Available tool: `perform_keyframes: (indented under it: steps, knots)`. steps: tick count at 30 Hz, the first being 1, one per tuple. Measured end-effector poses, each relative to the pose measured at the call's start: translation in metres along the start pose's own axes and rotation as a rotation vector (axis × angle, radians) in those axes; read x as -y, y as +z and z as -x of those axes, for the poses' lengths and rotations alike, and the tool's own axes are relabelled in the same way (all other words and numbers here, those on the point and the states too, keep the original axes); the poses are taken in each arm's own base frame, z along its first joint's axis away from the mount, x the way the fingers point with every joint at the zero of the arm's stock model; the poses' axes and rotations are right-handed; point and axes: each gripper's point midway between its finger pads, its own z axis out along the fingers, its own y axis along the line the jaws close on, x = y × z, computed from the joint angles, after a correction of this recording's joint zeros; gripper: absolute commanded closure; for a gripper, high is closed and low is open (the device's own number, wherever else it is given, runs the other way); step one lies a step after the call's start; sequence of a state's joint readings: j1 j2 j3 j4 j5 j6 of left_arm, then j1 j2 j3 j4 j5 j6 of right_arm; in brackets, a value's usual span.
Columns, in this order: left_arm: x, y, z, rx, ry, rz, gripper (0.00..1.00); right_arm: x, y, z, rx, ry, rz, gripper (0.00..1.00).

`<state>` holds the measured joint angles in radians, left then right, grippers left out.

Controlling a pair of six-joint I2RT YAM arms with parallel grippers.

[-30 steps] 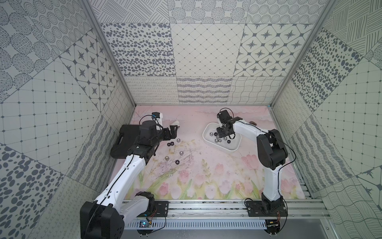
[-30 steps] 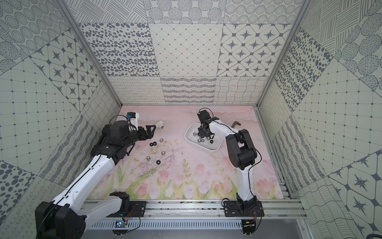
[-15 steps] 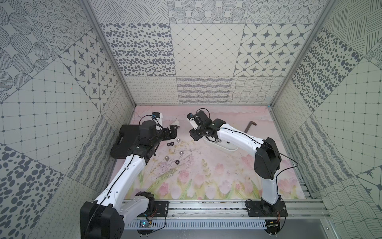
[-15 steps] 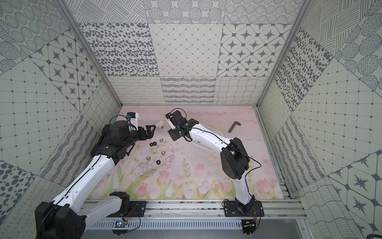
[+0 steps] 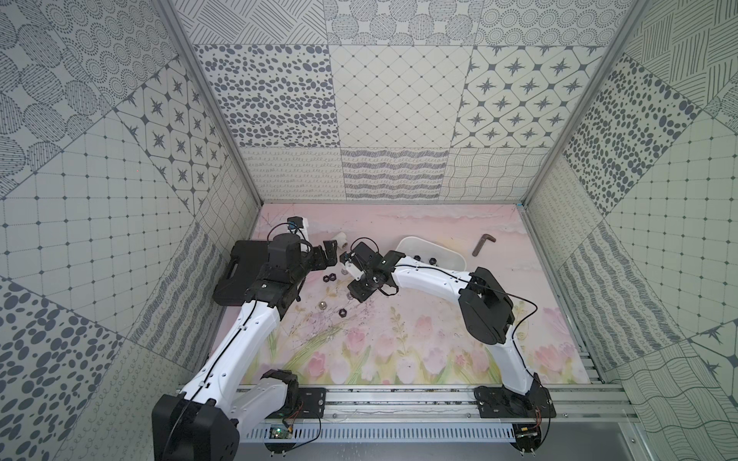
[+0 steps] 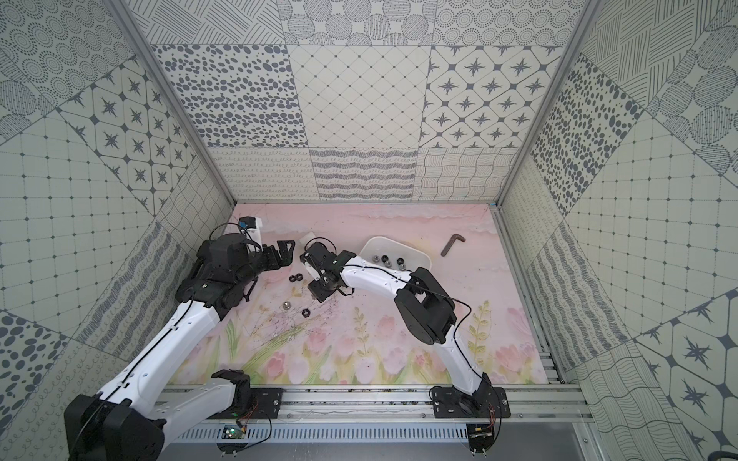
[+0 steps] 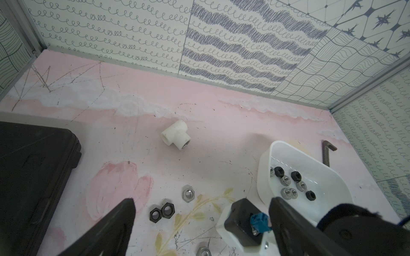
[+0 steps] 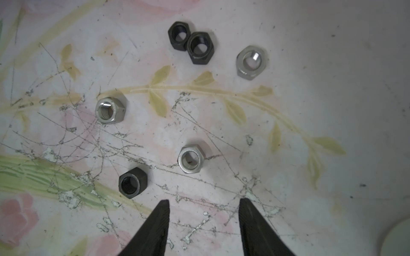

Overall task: Put the nuts on the desktop into the storage box
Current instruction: Pick up the nut from the center of the board.

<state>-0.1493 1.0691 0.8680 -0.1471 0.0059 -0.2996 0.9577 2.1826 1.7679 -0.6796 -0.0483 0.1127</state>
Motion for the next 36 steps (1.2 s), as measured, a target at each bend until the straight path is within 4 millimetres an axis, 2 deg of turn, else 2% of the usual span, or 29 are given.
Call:
perform_keyframes:
  steps: [6, 18, 22, 29, 36]
  knots:
    - [-0.003, 0.001, 0.000, 0.000, -0.003, 0.014, 0.01, -0.013, 0.015, -0.002, -0.017, -0.018, 0.002, 0.45]
    - [-0.003, 0.001, -0.001, -0.002, -0.014, 0.015, 0.01, -0.005, 0.040, 0.009, -0.025, -0.019, -0.050, 0.46]
    - [-0.003, 0.001, -0.001, -0.001, -0.014, 0.018, 0.01, -0.004, 0.047, 0.008, -0.033, -0.020, -0.058, 0.54]
    - [-0.004, 0.001, -0.001, -0.002, -0.014, 0.019, 0.01, -0.002, 0.047, 0.006, -0.040, -0.021, -0.071, 0.79]
    - [-0.004, 0.001, -0.001, -0.002, -0.015, 0.019, 0.01, 0.001, 0.046, 0.007, -0.037, -0.014, -0.078, 0.82]
